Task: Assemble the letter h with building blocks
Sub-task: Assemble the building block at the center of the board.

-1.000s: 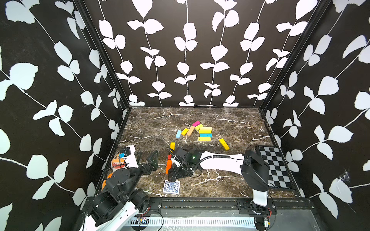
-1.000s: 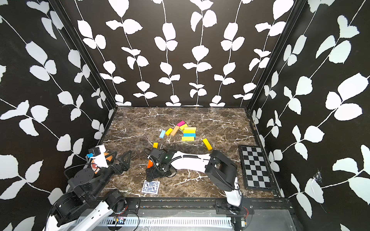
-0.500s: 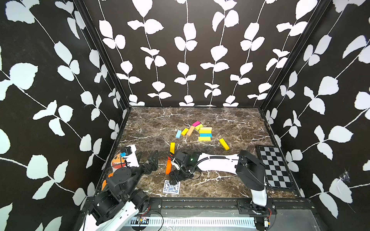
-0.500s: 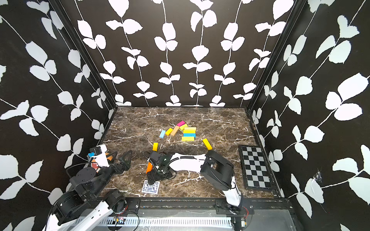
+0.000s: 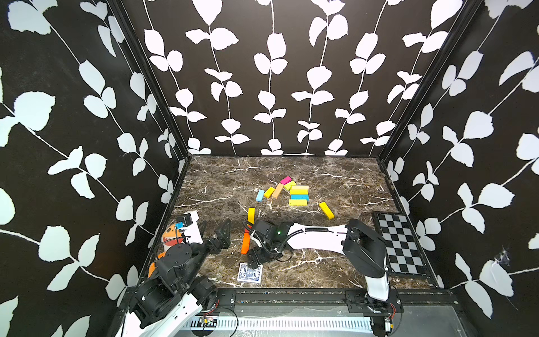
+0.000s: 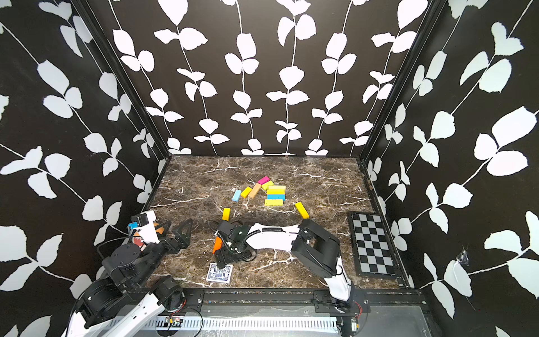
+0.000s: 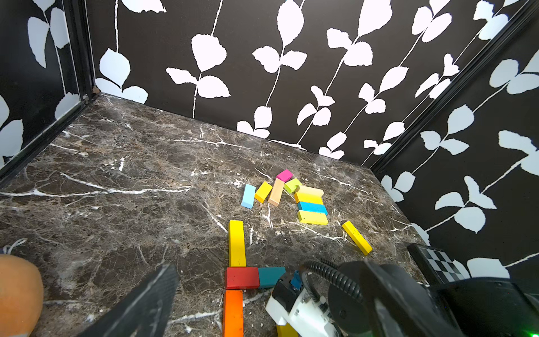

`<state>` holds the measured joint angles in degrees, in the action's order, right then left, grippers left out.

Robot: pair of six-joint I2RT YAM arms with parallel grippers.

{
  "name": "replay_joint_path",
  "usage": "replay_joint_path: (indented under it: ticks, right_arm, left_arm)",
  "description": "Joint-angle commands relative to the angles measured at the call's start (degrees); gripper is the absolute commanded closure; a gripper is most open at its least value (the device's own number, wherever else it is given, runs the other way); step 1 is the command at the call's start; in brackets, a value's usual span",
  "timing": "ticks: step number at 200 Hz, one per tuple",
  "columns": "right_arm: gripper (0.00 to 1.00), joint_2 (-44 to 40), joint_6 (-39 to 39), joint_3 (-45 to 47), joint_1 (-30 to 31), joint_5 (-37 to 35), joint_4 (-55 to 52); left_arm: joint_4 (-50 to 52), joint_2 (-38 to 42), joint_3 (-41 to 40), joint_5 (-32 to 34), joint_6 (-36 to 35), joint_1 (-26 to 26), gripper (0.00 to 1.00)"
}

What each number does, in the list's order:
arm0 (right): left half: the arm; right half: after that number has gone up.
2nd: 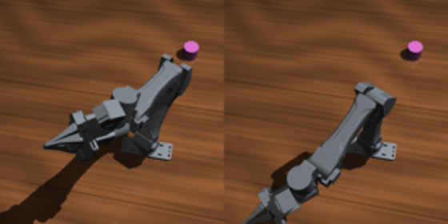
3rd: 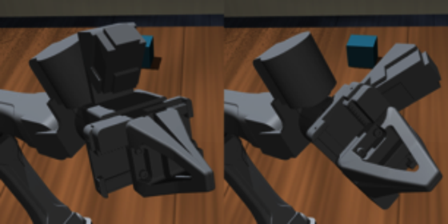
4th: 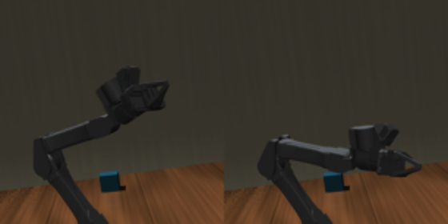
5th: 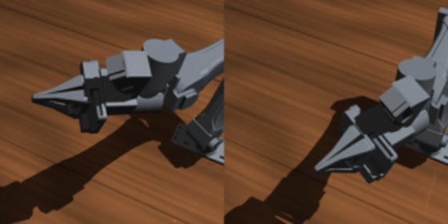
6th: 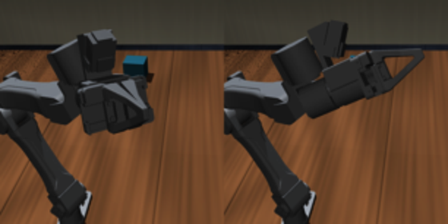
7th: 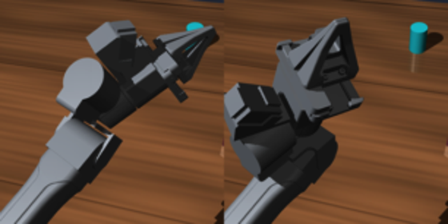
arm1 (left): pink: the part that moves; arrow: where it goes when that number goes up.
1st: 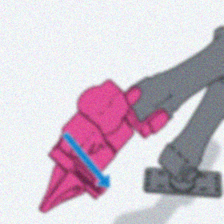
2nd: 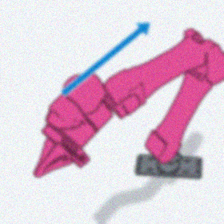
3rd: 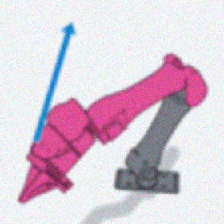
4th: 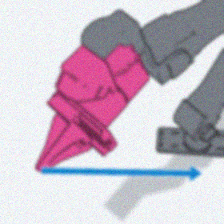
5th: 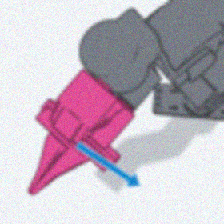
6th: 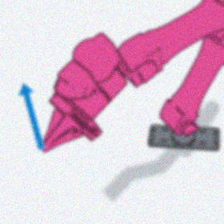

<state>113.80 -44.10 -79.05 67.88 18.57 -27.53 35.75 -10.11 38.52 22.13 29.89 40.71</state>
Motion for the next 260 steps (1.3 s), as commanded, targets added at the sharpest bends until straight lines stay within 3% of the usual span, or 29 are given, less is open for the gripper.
replay_joint_path:
  ticks: [1,181,234,260]
  right_arm:
    - [0.10,1.25,0.59,-1.27,-0.05,-1.23,-0.33]
    - [0.08,1.26,1.78,-2.28,-1.08,-1.88,0.70]
    - [0.07,-4.10,4.52,-0.64,-0.54,-1.55,4.08]
    - [0.08,-8.96,5.49,1.44,-1.59,-6.27,4.78]
  left_arm:
    - [0.05,-0.87,1.55,0.95,-0.88,-0.19,0.01]
    - [0.22,-1.58,1.56,0.93,-0.79,-0.19,0.01]
    - [0.81,-1.67,1.56,0.43,-0.37,-0.19,0.01]
    - [1.24,-1.74,1.72,0.08,-0.08,-0.19,0.01]
